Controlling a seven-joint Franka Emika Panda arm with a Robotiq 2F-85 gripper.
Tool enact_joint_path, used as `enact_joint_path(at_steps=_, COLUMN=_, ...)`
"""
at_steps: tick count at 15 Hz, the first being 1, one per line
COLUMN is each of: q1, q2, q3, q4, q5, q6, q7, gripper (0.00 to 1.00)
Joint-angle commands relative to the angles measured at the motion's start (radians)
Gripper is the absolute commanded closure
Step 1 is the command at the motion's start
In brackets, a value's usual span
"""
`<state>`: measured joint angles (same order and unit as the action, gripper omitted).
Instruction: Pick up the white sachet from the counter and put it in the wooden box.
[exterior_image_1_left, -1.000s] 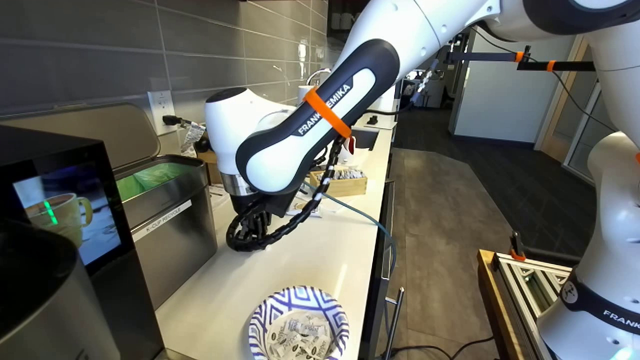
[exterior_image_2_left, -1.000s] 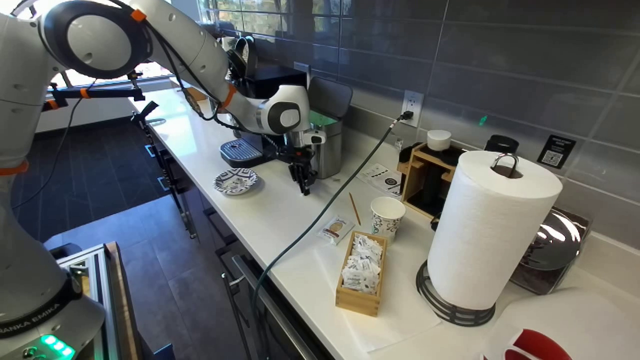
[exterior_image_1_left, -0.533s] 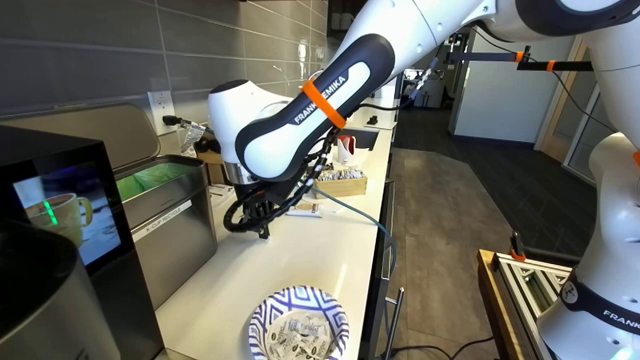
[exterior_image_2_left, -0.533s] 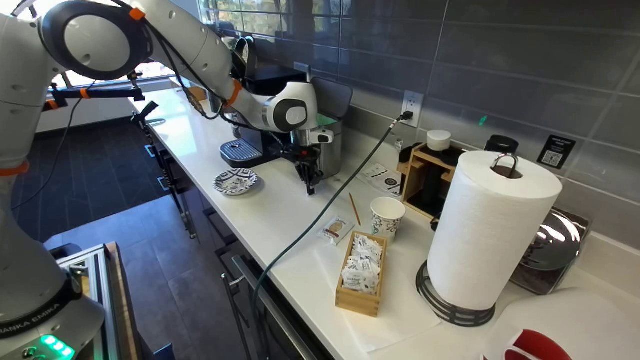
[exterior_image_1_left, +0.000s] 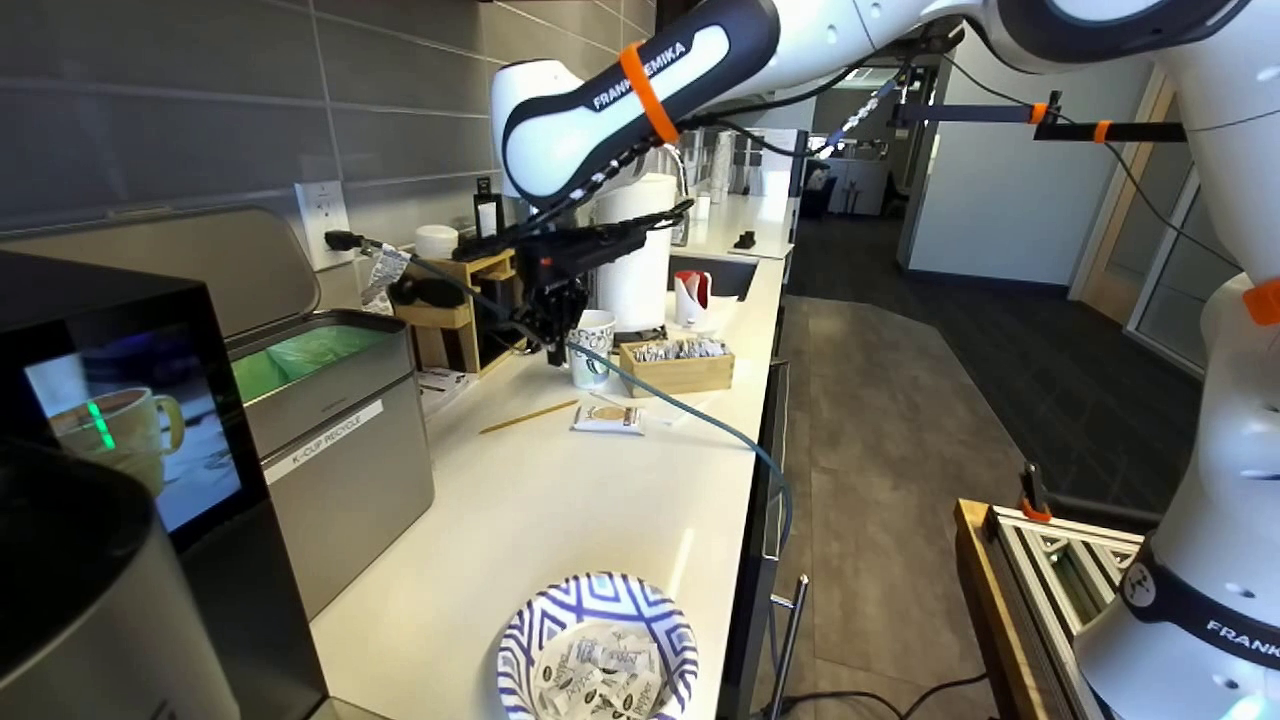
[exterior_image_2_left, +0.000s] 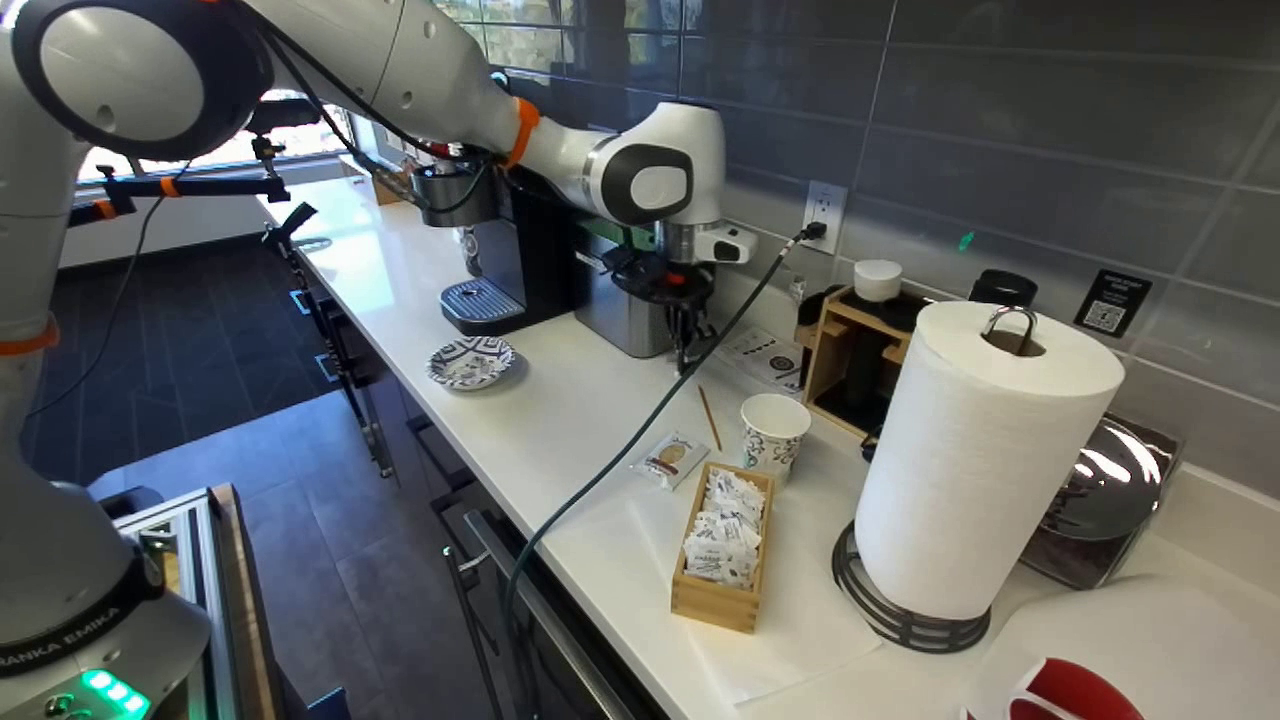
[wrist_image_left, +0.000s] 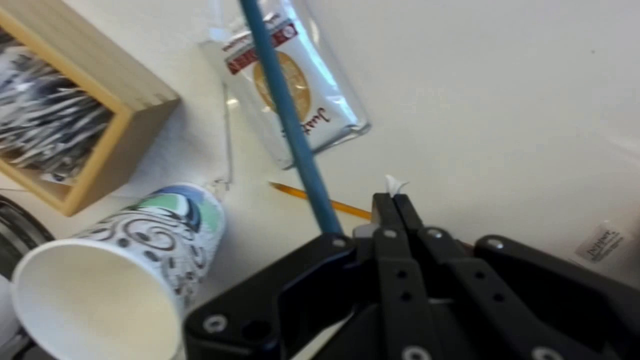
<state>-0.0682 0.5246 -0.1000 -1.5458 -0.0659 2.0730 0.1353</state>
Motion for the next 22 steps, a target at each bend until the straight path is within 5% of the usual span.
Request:
enact_joint_path(at_steps=1, q1=-0.077, q2=0.019, q3=-0.006, q4=0.126, q5=0.058, q6=-0.181, q7=-0.073, gripper=0.99)
enact_joint_path(at_steps=5, q1=-0.124, q2=0.05, q3=-0.04, q4=0.215, q5=0.087, q6=-0.28, q7=0.007, gripper=0.99)
enact_joint_path(at_steps=9, q1=-0.142, q2=0.089, q3=-0.016, q4=0.254, q5=0.082, q6=-0.384, q7=-0.108, gripper=0.99)
enact_joint_path(at_steps=15, q1=-0.134, q2=0.164, q3=-0.059, q4=0.296, q5=0.095, q6=-0.28, q7=0.135, gripper=0.99)
enact_joint_path(at_steps=22, q1=-0.137, q2=0.15, q3=-0.064, q4=0.28, q5=0.083, q6=-0.291, q7=0.126, gripper=0.98)
